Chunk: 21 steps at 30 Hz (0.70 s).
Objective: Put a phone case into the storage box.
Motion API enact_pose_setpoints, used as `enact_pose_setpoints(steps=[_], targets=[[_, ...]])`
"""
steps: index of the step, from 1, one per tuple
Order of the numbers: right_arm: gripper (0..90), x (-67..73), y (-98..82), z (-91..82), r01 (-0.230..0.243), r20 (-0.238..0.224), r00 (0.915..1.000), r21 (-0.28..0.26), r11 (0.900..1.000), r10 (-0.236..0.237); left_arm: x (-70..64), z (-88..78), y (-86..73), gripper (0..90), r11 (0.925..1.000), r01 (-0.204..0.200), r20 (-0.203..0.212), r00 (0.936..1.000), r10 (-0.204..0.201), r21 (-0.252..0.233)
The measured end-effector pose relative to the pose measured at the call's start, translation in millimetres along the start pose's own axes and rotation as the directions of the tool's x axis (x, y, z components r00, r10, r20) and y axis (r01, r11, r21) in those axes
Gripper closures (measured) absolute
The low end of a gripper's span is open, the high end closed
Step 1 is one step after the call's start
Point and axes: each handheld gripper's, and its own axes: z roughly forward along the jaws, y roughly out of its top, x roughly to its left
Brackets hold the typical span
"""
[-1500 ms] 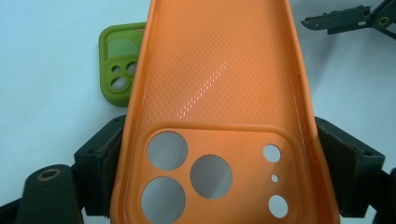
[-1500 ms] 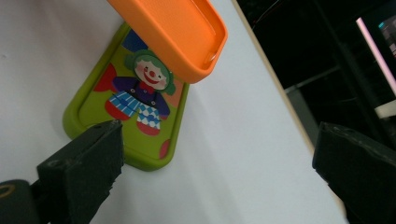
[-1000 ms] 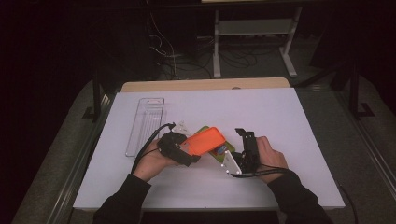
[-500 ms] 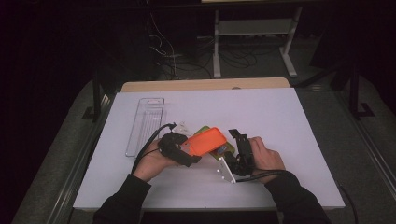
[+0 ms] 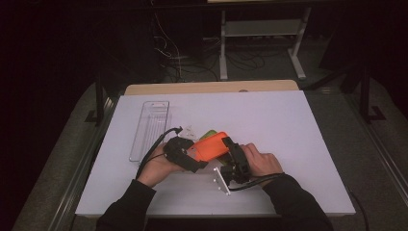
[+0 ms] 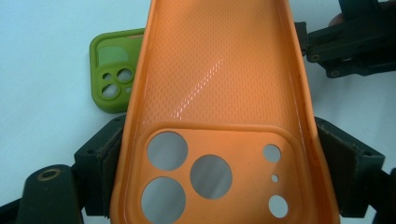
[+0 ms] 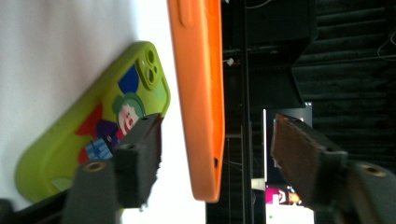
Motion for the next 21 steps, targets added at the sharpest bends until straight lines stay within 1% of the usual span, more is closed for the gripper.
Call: enact_pose_setpoints(steps=[1,2,4,5,6,7,8,12,13,14,15,21], targets=[[35.4,0.3,0.8,0.3,0.006,-0.002,1.0000,-0.001,1.000,-0.006,-0.1,-0.2,-0.1,15.7,1.0000,0.000,0.001,1.0000,0.000,-0.001],[38.5,2.2,2.3,0.2,-0.004,0.010,0.9999,-0.006,1.000,0.004,-0.3,-0.1,-0.1,15.7,1.0000,-0.002,0.000,1.0000,0.002,-0.002],[44.4,4.0,3.3,0.3,0.011,0.009,0.9999,-0.010,1.000,-0.011,-0.5,-0.1,-0.1,15.7,1.0000,-0.005,-0.001,1.0000,0.005,0.000],[47.4,4.8,3.7,0.1,0.013,0.011,0.9999,-0.011,1.000,-0.013,-2.3,1.4,-0.2,15.7,0.9997,0.015,0.006,0.9999,-0.015,-0.019],[50.7,4.9,4.3,0.0,0.012,-0.001,0.9999,-0.011,1.000,-0.012,-1.9,1.0,-0.2,15.7,0.9999,0.003,0.006,1.0000,-0.003,-0.012],[52.2,5.2,4.7,0.0,0.016,0.000,0.9999,-0.012,1.000,-0.016,-0.5,0.1,0.3,15.7,0.9997,-0.024,0.007,0.9997,0.024,0.007],[55.8,6.1,5.3,-0.3,0.023,0.003,0.9997,-0.013,1.000,-0.023,-0.8,0.2,0.5,15.7,0.9996,-0.027,0.007,0.9996,0.027,0.007],[61.9,5.8,7.2,-2.1,0.043,-0.007,0.9991,-0.017,0.999,-0.043,-1.0,0.5,0.6,15.7,0.9997,-0.025,0.007,0.9997,0.025,0.008],[62.4,6.0,7.4,-2.2,0.049,-0.002,0.9988,-0.016,0.999,-0.049,-1.1,0.5,0.6,15.7,0.9996,-0.026,0.006,0.9997,0.026,0.007],[65.2,6.6,7.7,-2.1,0.053,0.002,0.9986,-0.015,0.998,-0.053,-2.1,1.5,0.4,15.7,0.9999,-0.010,0.007,0.9999,0.010,-0.007],[66.5,7.4,7.8,-1.8,0.049,-0.002,0.9988,-0.017,0.999,-0.049,-0.9,0.5,0.6,15.7,0.9997,-0.025,0.007,0.9997,0.025,0.007],[74.5,6.9,10.1,-3.2,0.063,-0.011,0.9979,-0.018,0.998,-0.063,-1.1,0.5,0.6,15.6,0.9997,-0.024,0.008,0.9997,0.024,0.004]])
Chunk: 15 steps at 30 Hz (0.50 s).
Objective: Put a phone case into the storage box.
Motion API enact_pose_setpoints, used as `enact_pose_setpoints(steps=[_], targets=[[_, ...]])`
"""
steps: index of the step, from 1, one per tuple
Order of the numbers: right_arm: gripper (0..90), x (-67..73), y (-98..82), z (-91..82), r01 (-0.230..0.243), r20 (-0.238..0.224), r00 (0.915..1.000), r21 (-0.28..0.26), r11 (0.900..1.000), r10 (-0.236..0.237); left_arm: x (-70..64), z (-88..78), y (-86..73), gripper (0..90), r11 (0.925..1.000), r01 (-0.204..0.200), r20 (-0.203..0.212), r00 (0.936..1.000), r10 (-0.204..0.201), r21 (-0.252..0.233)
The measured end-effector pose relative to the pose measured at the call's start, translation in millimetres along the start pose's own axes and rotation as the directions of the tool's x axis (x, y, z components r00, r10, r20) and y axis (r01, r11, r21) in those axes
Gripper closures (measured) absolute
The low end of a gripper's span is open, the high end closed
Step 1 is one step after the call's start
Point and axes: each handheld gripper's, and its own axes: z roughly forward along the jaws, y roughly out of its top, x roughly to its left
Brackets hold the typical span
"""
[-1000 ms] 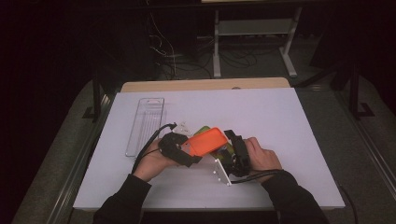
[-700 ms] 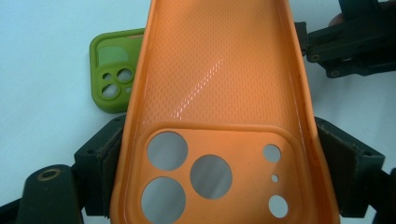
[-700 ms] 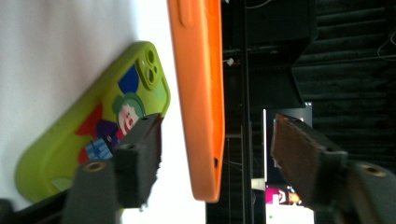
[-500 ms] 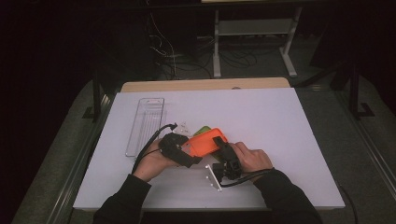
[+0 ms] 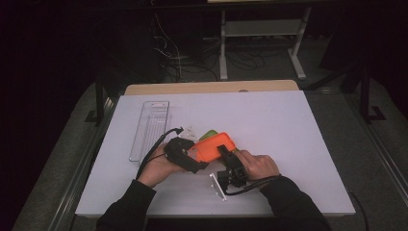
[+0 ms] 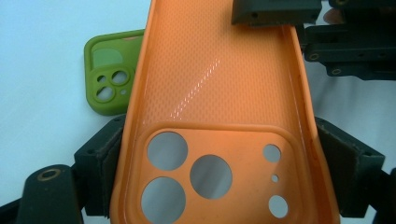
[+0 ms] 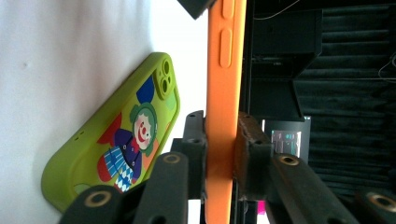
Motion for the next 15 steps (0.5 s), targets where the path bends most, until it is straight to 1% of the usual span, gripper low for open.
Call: enact_pose_setpoints(steps=[3,4,5,8,11,12,15], targets=[[77.2,0.6,0.4,-0.3,0.002,-0.003,1.0000,0.002,1.000,-0.002,0.0,-0.5,0.1,15.6,1.0000,-0.002,-0.002,1.0000,0.002,0.000],[77.3,0.7,0.4,-0.2,0.006,-0.004,1.0000,0.003,1.000,-0.006,-0.9,0.3,0.0,15.6,0.9999,0.009,-0.002,1.0000,-0.009,-0.007],[77.4,0.9,0.5,-0.1,0.006,-0.006,1.0000,0.004,1.000,-0.006,-1.2,0.6,-0.1,15.5,0.9999,0.010,-0.003,0.9999,-0.010,-0.008],[77.7,2.4,1.1,-0.1,0.008,-0.005,1.0000,0.010,1.000,-0.008,-2.0,1.1,-0.4,15.1,1.0000,0.002,-0.010,0.9999,-0.002,-0.003],[77.9,1.8,1.3,-0.5,0.006,0.000,1.0000,0.006,1.000,-0.006,-0.9,-0.4,-1.0,13.9,0.9999,-0.007,-0.008,0.9999,0.007,-0.011],[77.9,1.5,1.3,-0.6,0.004,0.004,1.0000,0.008,1.000,-0.004,-3.1,0.7,-1.5,13.1,0.9985,0.025,-0.005,0.9997,-0.025,-0.048],[77.9,-0.1,-0.2,-0.4,-0.010,0.001,0.9999,0.020,1.000,0.010,-2.7,-1.1,-1.0,4.9,0.9989,0.018,-0.003,0.9998,-0.018,-0.044]])
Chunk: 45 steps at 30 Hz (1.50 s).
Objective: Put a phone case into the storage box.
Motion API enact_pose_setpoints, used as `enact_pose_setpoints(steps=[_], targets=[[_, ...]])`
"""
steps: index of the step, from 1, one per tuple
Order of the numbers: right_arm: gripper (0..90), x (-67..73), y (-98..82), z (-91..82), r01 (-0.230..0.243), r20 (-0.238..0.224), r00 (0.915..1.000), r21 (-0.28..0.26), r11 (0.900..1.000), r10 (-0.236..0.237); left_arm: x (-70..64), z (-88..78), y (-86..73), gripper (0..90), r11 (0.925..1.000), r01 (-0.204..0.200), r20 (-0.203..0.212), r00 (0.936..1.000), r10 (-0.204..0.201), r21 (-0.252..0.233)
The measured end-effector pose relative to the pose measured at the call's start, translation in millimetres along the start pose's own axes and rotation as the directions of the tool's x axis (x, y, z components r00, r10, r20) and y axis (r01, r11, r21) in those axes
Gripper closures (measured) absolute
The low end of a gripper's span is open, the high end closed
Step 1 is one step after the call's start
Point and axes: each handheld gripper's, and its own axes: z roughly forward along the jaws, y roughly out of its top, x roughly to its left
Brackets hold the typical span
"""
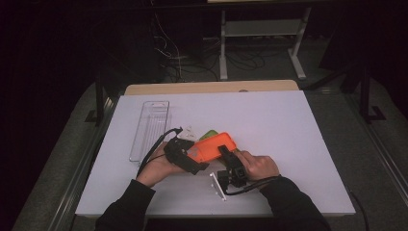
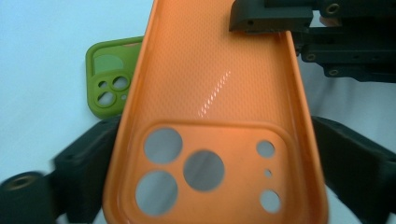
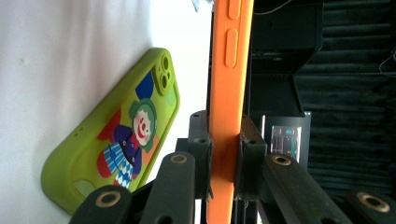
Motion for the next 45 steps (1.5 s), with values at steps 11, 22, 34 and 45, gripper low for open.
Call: enact_pose_setpoints(steps=[11,22,34,45], targets=[[77.8,-4.3,-10.4,3.4,-0.092,-0.005,0.9958,0.035,0.995,0.092,9.5,-13.6,-3.4,0.0,1.0000,-0.003,-0.004,1.0000,0.003,0.005],[77.9,-17.4,-24.3,5.9,-0.294,-0.091,0.9497,0.067,0.953,0.300,15.6,-18.8,-6.9,0.0,0.9999,0.017,-0.023,0.9996,-0.017,-0.003],[78.0,-34.0,-38.3,7.1,-0.611,-0.201,0.7604,0.100,0.785,0.618,16.3,-18.9,-7.3,0.0,0.9999,-0.002,-0.054,0.9986,0.001,-0.010],[78.0,-41.9,-50.1,11.8,-0.787,-0.300,0.5401,0.150,0.598,0.786,15.8,-18.0,-8.1,0.0,0.9997,0.020,-0.051,0.9985,-0.021,-0.016]])
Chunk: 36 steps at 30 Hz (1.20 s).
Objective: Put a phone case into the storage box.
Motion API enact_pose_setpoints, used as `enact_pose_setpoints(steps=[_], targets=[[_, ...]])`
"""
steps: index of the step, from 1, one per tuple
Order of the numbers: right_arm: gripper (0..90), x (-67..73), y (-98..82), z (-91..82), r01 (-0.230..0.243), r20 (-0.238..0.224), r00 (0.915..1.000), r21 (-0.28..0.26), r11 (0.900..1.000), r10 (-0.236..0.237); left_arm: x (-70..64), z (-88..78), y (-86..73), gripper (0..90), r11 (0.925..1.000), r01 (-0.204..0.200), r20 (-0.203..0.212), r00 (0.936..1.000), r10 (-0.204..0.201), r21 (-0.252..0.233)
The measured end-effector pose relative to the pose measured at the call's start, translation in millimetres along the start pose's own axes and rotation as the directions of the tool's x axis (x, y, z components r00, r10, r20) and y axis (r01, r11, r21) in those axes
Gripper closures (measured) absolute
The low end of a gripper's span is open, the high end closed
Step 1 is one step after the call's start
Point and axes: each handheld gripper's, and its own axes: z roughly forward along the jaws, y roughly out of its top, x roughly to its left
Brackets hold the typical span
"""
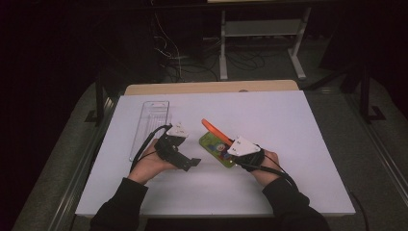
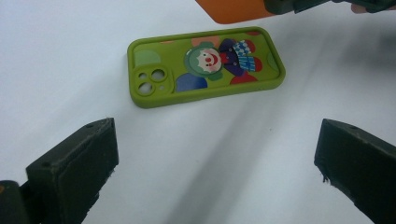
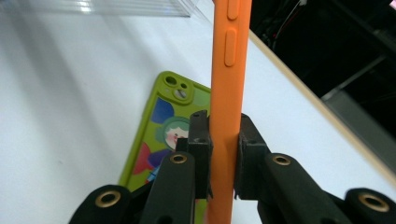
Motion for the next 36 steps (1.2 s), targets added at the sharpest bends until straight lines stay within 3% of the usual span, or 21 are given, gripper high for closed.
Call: enact_pose_setpoints(steps=[3,5,10,12,15,16,17,20,21,22,23,24,25,27,31,32,34,36], targets=[[78.0,-5.2,-0.4,0.3,-0.065,-0.036,0.9972,-0.007,0.998,0.065,-0.2,0.2,0.1,0.0,1.0000,0.000,0.001,1.0000,0.000,0.000],[78.0,-7.9,-0.9,0.4,-0.117,-0.056,0.9917,-0.008,0.993,0.116,-1.7,1.5,0.0,0.0,0.9996,0.023,0.001,0.9997,-0.023,-0.017],[78.1,-15.4,-3.6,0.7,-0.226,-0.101,0.9691,-0.002,0.974,0.225,-1.9,2.0,-0.1,0.0,0.9995,0.025,0.002,0.9997,-0.025,-0.019],[78.1,-18.9,-5.1,0.7,-0.255,-0.114,0.9610,-0.010,0.967,0.252,-0.4,1.1,0.0,0.0,1.0000,0.000,0.001,1.0000,0.000,0.002],[78.1,-25.3,-8.0,1.2,-0.335,-0.145,0.9328,-0.008,0.942,0.330,-0.4,1.2,0.0,0.0,1.0000,0.000,0.002,1.0000,0.000,0.003],[78.1,-26.0,-8.3,1.0,-0.364,-0.156,0.9200,-0.005,0.931,0.359,-0.4,1.2,0.0,0.0,1.0000,0.001,0.002,1.0000,-0.001,0.002],[78.2,-28.5,-9.6,1.0,-0.410,-0.178,0.8980,-0.006,0.912,0.402,-0.4,1.2,0.0,0.0,1.0000,0.001,0.002,1.0000,-0.001,0.001],[78.2,-33.5,-12.2,1.0,-0.470,-0.202,0.8656,-0.011,0.883,0.458,1.2,0.3,-0.1,0.0,1.0000,-0.005,-0.002,1.0000,0.005,0.004],[78.2,-35.6,-13.5,0.7,-0.498,-0.213,0.8487,-0.011,0.867,0.484,0.9,0.6,-0.3,0.0,1.0000,0.004,-0.002,1.0000,-0.005,-0.005],[78.3,-36.9,-14.1,0.5,-0.512,-0.216,0.8401,-0.013,0.859,0.497,1.0,0.2,-0.3,0.0,0.9999,0.010,-0.004,0.9999,-0.010,-0.006],[78.3,-38.7,-15.3,0.0,-0.534,-0.225,0.8251,-0.011,0.845,0.518,0.5,0.6,-0.4,0.0,0.9997,0.020,-0.005,0.9998,-0.020,-0.016],[78.3,-39.4,-15.8,-0.3,-0.543,-0.227,0.8190,-0.009,0.840,0.527,1.3,0.1,-0.5,0.0,0.9998,0.015,-0.005,0.9999,-0.015,-0.013],[78.3,-40.4,-16.7,-0.2,-0.541,-0.224,0.8215,-0.018,0.841,0.524,2.0,-0.5,-0.4,0.0,0.9999,0.009,-0.005,0.9999,-0.009,-0.007],[78.3,-41.3,-17.6,-0.9,-0.549,-0.222,0.8165,-0.012,0.836,0.533,2.5,-1.3,-0.3,0.0,0.9999,0.011,-0.011,0.9999,-0.011,-0.007],[78.4,-40.2,-16.6,-1.4,-0.560,-0.231,0.8081,-0.015,0.828,0.542,6.0,-5.6,1.2,0.0,0.9967,0.058,0.003,0.9983,-0.057,-0.057],[78.4,-39.8,-16.3,-1.1,-0.556,-0.234,0.8109,-0.022,0.831,0.537,7.2,-7.3,1.9,0.0,0.9952,0.066,0.009,0.9978,-0.066,-0.072],[78.4,-37.2,-14.8,-0.9,-0.572,-0.243,0.7978,-0.015,0.820,0.552,9.5,-10.6,3.9,0.0,0.9919,0.082,0.014,0.9966,-0.082,-0.097],[78.4,-34.9,-13.8,0.4,-0.570,-0.251,0.7970,-0.014,0.821,0.549,12.0,-14.0,6.5,0.0,0.9891,0.087,0.021,0.9961,-0.086,-0.119]])
